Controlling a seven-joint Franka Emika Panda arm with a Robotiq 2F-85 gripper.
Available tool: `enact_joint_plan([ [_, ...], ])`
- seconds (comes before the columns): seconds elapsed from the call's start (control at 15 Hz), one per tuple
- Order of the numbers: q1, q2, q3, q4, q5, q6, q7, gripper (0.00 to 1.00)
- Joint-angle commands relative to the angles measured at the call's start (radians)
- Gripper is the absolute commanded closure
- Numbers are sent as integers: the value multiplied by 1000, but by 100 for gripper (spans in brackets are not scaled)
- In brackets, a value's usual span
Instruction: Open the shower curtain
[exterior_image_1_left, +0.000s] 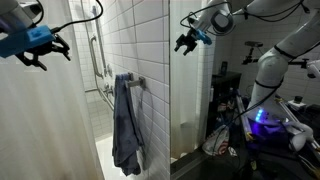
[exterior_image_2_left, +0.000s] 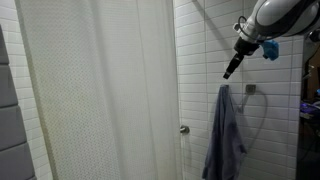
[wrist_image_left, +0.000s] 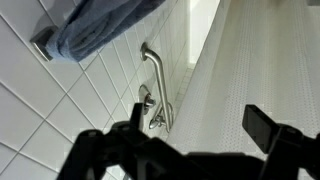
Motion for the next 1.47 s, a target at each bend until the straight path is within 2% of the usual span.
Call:
enact_joint_plan([
  [0.0, -4, 0, 4, 0, 4, -2, -2, 0],
  [0.27, 18, 14, -14, 24, 10, -6, -38, 0],
  [0.67, 113, 31, -64, 133, 35, -21, -231, 0],
  [1.07, 261, 95, -162, 297, 192, -57, -497, 0],
  [1.4, 281, 216, -206, 418, 347, -69, -646, 0],
])
